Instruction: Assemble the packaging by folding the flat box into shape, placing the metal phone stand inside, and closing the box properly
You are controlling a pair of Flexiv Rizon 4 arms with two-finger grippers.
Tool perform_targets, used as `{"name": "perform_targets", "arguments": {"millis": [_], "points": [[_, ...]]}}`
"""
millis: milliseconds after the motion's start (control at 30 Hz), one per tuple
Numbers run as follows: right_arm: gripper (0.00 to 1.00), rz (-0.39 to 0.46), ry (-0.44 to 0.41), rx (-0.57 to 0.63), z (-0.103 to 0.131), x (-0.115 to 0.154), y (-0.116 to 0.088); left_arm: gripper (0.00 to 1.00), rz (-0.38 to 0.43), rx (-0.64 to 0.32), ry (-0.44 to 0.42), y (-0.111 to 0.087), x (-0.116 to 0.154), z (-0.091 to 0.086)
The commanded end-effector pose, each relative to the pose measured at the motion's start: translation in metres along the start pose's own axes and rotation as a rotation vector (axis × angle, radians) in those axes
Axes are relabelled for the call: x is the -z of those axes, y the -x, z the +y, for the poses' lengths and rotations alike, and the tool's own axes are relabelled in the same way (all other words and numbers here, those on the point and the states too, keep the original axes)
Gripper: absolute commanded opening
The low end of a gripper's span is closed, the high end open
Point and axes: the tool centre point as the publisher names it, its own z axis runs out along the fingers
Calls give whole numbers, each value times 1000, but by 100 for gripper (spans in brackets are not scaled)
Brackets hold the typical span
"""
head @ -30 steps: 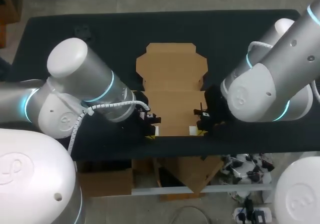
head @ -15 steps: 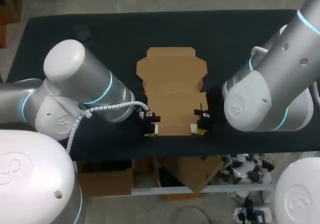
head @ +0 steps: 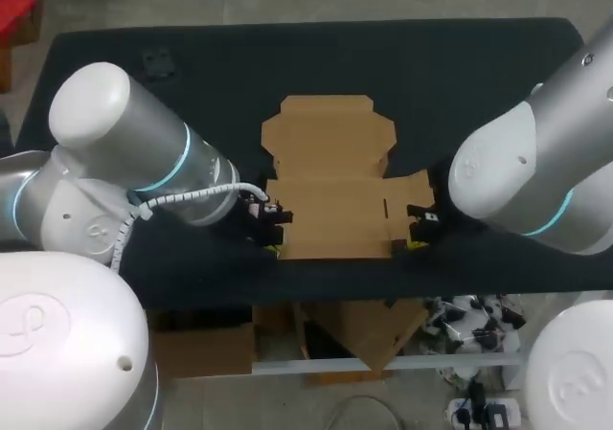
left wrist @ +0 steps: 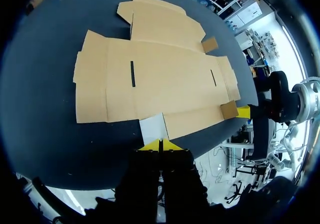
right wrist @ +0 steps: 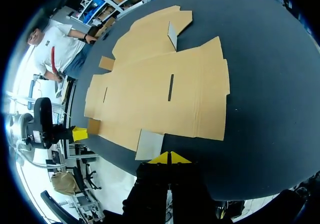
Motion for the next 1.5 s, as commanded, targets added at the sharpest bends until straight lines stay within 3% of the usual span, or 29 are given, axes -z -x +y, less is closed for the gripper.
{"name": "perform_targets", "arguments": {"millis": [33, 367, 433, 467, 500, 567, 600, 667, 733, 900, 967, 1200, 1233, 1300, 1333, 1367, 1500], "points": [[0, 288, -19, 17, 5, 30, 10, 0, 6, -3, -6, 8, 19, 0], [0, 342, -15, 47, 18, 50, 23, 0, 27, 0, -20, 18, 40, -7], [6, 348, -14, 50, 20, 53, 24, 1, 27, 1, -22, 19, 42, -9], [13, 351, -14, 51, 21, 54, 25, 10, 28, 2, -22, 20, 43, -9], [16, 354, -14, 51, 23, 55, 26, 12, 29, 3, -23, 21, 44, -10], [32, 360, -13, 51, 24, 57, 28, 24, 28, 5, -26, 22, 45, -11], [44, 362, -12, 50, 24, 58, 29, 35, 28, 5, -27, 22, 46, -11], [48, 364, -9, 48, 25, 59, 31, 45, 28, 7, -30, 23, 48, -12], [53, 368, -7, 44, 26, 60, 33, 73, 28, 10, -33, 24, 49, -13], [60, 371, 6, 36, 27, 65, 36, 78, 29, 13, -45, 26, 53, -15], [75, 371, 8, 34, 28, 67, 37, 80, 28, 14, -49, 27, 55, -16], [76, 373, 19, 28, 30, 75, 43, 78, 29, 12, -59, 30, 63, -19], [77, 373, 21, 27, 30, 77, 44, 79, 31, 11, -60, 31, 65, -19], [86, 374, 17, 31, 32, 80, 47, 91, 33, 8, -60, 33, 69, -20], [95, 375, 15, 34, 32, 82, 49, 100, 34, 7, -59, 35, 71, -20], [100, 374, 15, 35, 32, 84, 50, 100, 34, 8, -61, 36, 73, -20], [100, 378, 16, 42, 34, 91, 58, 100, 38, 12, -71, 42, 83, -20]]}}
